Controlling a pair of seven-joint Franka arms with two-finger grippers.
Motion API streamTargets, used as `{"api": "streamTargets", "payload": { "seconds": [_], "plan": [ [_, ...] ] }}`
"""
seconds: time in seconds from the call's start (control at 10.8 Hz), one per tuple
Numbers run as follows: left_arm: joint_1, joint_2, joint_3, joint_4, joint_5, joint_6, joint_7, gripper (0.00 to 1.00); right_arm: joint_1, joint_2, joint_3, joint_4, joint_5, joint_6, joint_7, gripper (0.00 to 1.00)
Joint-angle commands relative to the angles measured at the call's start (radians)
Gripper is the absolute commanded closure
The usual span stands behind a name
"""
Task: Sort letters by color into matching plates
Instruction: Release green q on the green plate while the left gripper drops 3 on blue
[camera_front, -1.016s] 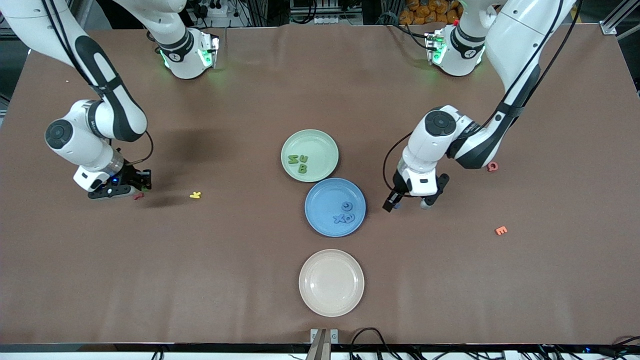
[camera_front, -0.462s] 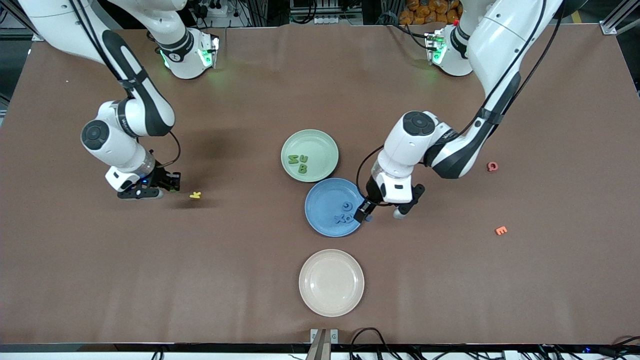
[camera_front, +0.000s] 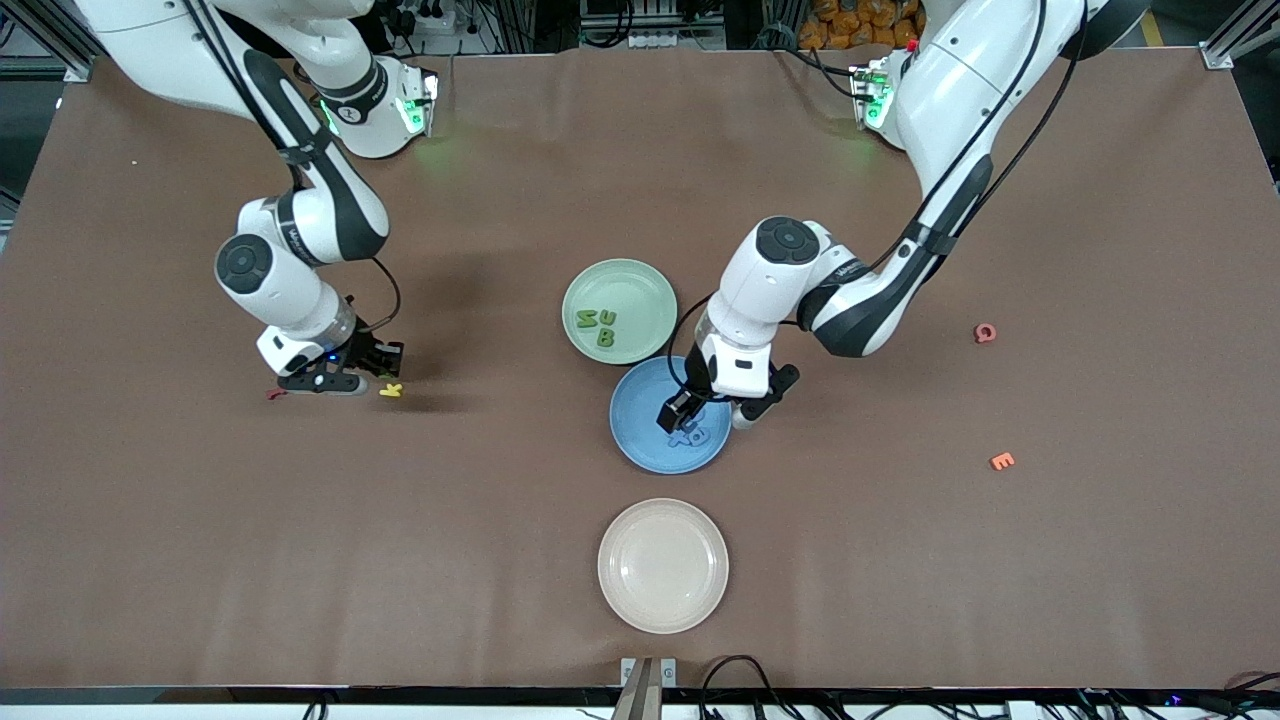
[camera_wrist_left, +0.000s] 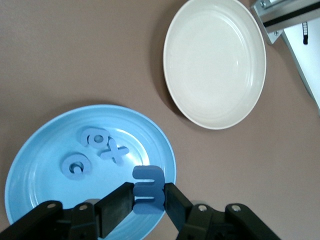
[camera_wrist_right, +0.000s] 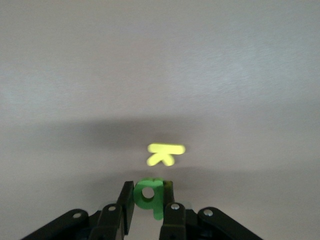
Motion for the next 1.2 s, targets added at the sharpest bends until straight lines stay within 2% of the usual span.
{"api": "streamTargets", "payload": {
  "seconds": [0.0,0.37,0.55,0.74,1.11],
  "plan": [
    [-0.030,0.007,0.014,0.027,0.026,-0.005,0.067,0.00,0.076,-0.019,0.031,0.009,-0.009,-0.015,0.192,1.00],
    [-0.021,-0.034,0.038,0.033,0.076,-0.108,0.134,0.00,0.220,-0.021,0.061,0.032,-0.009,-0.032,0.471,1.00],
    [-0.007,-0.054,0.037,0.041,0.072,-0.180,0.221,0.00,0.240,-0.016,0.109,0.057,-0.009,-0.033,0.576,1.00],
    [0.028,-0.083,0.035,0.041,0.063,-0.258,0.336,0.00,0.294,-0.012,0.109,0.066,-0.009,-0.032,0.640,1.00],
    [0.108,-0.184,0.025,0.052,-0.086,-0.522,0.702,0.00,0.424,0.033,0.109,0.135,-0.014,-0.030,0.797,1.00]
  ]
}}
